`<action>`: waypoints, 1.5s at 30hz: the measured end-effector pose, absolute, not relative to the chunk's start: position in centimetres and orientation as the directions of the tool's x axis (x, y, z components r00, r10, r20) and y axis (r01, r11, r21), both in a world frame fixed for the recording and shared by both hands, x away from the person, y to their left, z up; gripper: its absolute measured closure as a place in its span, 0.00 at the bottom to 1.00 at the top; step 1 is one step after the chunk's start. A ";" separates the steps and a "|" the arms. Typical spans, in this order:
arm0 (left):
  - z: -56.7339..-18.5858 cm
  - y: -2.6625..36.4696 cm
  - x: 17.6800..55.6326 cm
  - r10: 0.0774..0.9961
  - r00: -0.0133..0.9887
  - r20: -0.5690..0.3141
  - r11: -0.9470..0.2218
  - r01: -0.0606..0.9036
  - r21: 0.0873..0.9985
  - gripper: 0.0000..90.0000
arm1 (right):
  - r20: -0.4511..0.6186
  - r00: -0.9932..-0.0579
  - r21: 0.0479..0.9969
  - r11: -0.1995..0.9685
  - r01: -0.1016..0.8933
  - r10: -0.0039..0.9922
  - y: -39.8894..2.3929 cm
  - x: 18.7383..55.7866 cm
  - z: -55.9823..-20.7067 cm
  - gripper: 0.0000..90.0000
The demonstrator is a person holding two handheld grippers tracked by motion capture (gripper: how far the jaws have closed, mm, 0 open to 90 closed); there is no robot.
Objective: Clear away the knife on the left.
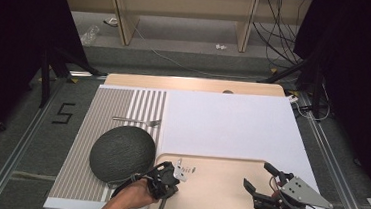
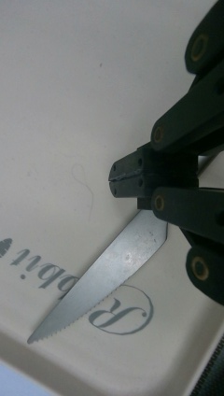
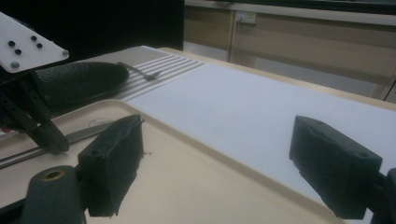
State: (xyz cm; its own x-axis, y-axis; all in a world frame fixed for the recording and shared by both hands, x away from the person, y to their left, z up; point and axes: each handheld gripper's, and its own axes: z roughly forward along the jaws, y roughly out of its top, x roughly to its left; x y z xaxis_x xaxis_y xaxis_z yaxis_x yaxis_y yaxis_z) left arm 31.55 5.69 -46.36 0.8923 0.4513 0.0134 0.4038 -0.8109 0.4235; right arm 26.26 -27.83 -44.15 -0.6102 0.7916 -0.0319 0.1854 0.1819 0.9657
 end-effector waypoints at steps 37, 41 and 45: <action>-43.8 8.8 33.0 0.586 0.810 -0.015 -0.660 0.488 0.572 0.36 | -0.032 -0.611 0.966 0.182 0.186 0.791 -27.8 26.2 -44.1 0.20; -43.3 9.5 33.3 0.612 0.791 -0.023 -0.617 0.495 0.611 0.31 | -0.031 -0.613 0.966 0.182 0.186 0.790 -27.8 26.2 -44.1 0.20; -42.8 9.9 33.5 0.622 0.783 -0.029 -0.596 0.497 0.631 0.28 | -0.030 -0.613 0.966 0.180 0.185 0.790 -27.8 26.2 -44.1 0.21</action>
State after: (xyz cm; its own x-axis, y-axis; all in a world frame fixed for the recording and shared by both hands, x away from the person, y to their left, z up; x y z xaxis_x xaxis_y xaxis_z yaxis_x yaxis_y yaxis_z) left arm 33.52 9.94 -42.81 0.7827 0.6217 -0.0288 0.4965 -0.5958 0.6313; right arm 26.24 -27.84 -44.14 -0.6129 0.7896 -0.0299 0.1850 0.1802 0.9661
